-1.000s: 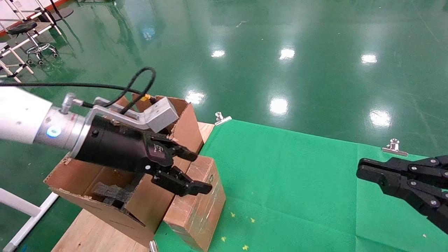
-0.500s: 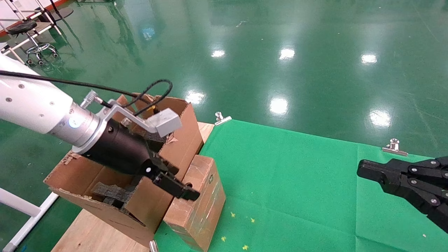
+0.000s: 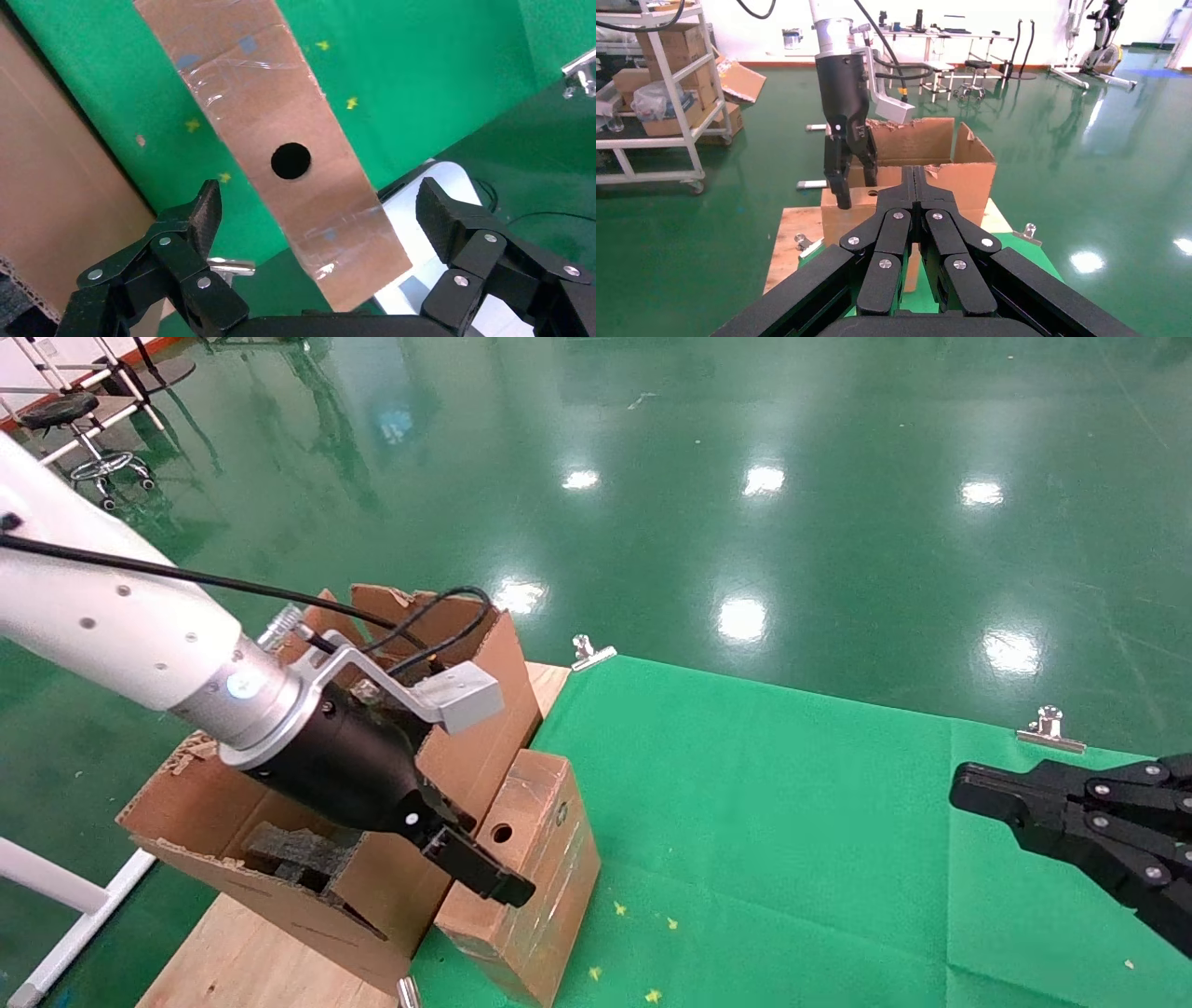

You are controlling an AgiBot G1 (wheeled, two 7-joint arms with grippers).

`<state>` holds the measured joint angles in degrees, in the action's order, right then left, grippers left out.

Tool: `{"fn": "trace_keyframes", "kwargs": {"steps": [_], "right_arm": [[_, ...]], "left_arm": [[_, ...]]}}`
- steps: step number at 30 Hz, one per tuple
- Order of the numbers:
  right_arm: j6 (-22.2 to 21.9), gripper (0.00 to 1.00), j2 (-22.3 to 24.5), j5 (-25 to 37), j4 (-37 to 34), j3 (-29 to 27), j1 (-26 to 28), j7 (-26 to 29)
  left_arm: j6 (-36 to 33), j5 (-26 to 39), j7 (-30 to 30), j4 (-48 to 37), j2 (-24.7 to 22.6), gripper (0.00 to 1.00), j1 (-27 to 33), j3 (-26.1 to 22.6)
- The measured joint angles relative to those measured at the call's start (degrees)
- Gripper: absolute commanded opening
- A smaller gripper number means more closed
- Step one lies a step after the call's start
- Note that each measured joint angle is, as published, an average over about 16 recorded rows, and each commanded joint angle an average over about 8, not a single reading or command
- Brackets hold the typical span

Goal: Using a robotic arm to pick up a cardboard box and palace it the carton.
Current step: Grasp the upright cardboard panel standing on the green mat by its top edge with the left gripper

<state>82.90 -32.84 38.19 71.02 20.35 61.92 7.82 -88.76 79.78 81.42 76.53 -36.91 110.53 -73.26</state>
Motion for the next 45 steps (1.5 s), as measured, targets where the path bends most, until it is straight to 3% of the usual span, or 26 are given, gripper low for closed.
{"fn": "trace_keyframes", "kwargs": {"steps": [2,3,10,12,45], "right_arm": [[0.0,1.00,0.0,0.0,0.0,0.0,0.0,0.0],[0.0,1.00,0.0,0.0,0.0,0.0,0.0,0.0],[0.0,1.00,0.0,0.0,0.0,0.0,0.0,0.0],[0.0,1.00,0.0,0.0,0.0,0.0,0.0,0.0],[0.0,1.00,0.0,0.0,0.0,0.0,0.0,0.0]], "left_arm": [[0.4,0.4,0.6,0.1,-0.5,1.00,0.0,-0.7],[0.5,0.6,0.8,0.2,-0.7,0.93,0.0,-1.0],[1.5,1.6,2.2,0.4,-2.1,0.09,-0.1,-2.6],[1.7,1.8,2.4,0.4,-2.3,0.00,-0.1,-2.8],[1.6,1.8,2.3,0.3,-2.3,0.00,-0.2,-2.6]]}}
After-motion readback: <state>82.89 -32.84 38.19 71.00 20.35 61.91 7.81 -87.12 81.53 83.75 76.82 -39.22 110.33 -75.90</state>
